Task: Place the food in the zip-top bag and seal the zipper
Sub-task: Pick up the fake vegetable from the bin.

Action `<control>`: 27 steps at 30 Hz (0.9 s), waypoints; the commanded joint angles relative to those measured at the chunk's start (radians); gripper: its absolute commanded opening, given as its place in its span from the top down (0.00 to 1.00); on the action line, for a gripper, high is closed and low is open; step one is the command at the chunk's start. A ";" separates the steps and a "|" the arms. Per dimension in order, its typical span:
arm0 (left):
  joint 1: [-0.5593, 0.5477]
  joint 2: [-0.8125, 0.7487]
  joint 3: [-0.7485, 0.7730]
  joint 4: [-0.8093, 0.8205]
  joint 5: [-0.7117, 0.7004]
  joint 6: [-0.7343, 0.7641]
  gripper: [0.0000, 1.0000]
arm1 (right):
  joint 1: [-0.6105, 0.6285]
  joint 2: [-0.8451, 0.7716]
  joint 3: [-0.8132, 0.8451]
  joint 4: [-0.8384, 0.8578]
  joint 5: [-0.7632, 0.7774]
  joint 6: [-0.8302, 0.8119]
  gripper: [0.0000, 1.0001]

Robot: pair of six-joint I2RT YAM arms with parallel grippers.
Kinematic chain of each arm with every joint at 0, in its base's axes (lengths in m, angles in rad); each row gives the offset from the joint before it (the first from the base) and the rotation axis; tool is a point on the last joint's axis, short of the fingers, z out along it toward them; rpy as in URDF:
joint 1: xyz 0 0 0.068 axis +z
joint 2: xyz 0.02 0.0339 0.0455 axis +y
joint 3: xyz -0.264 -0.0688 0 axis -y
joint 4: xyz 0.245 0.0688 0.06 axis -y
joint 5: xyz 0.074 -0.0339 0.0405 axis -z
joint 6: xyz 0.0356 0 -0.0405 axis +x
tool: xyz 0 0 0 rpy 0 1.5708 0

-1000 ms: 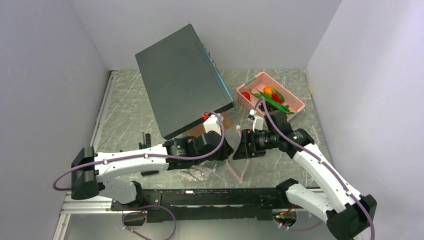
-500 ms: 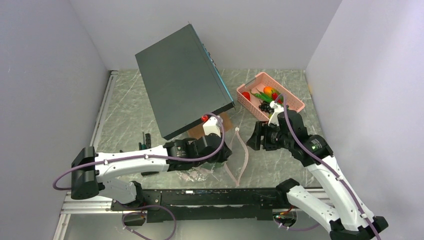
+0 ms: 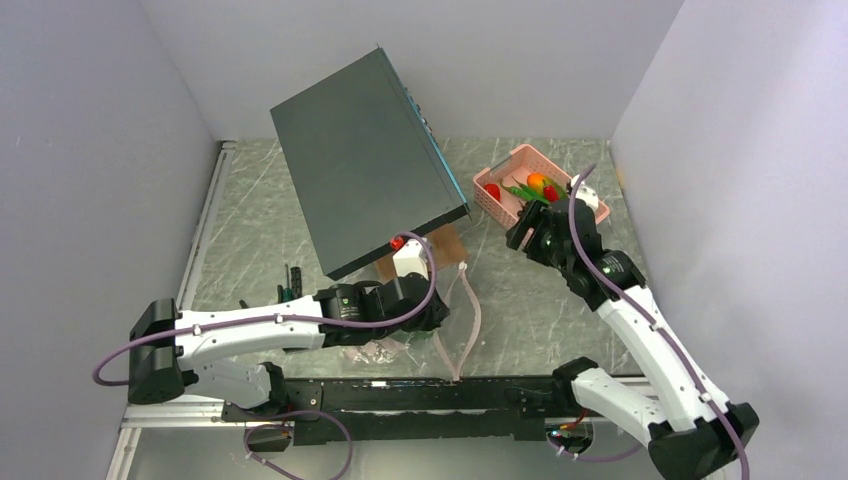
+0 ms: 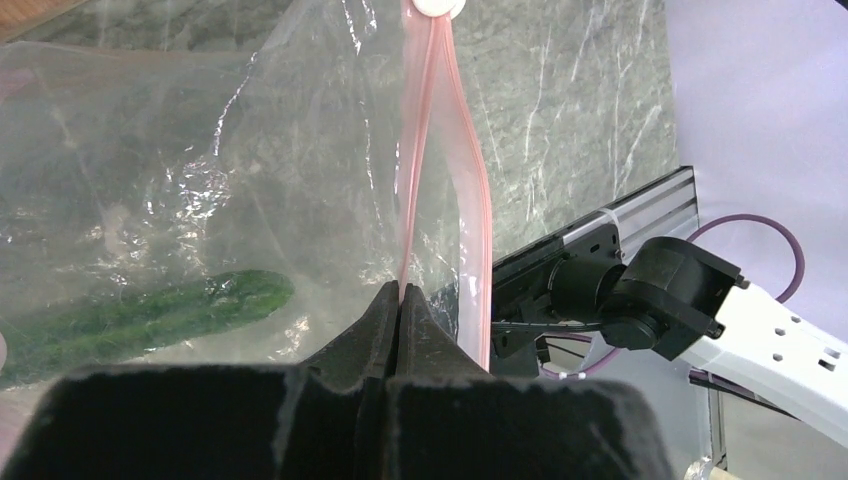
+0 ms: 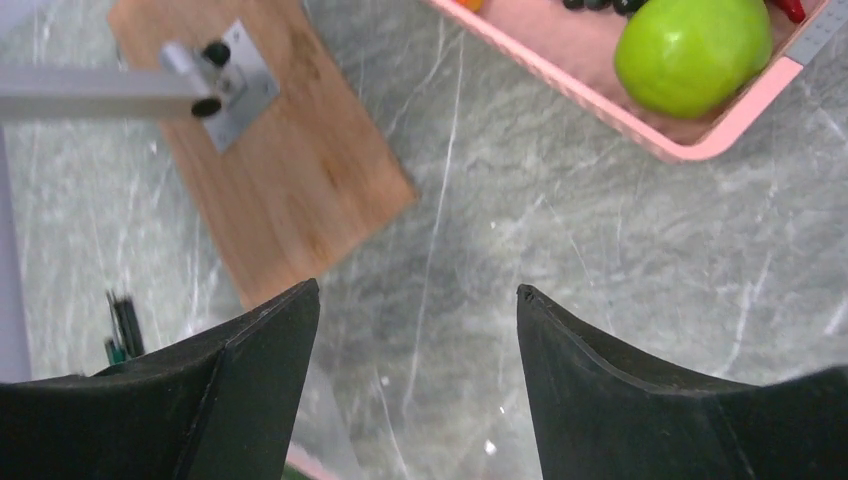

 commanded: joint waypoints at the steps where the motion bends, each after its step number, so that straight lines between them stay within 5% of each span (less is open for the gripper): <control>1: -0.004 -0.021 0.000 0.030 0.002 -0.008 1.00 | -0.069 0.061 -0.037 0.220 0.017 0.109 0.26; 10: -0.004 -0.041 -0.025 0.045 0.020 -0.023 1.00 | -0.330 0.282 -0.012 0.409 -0.054 0.110 0.26; 27: -0.004 -0.047 -0.025 0.039 0.025 -0.028 1.00 | -0.365 0.911 0.355 0.476 0.139 -0.450 0.30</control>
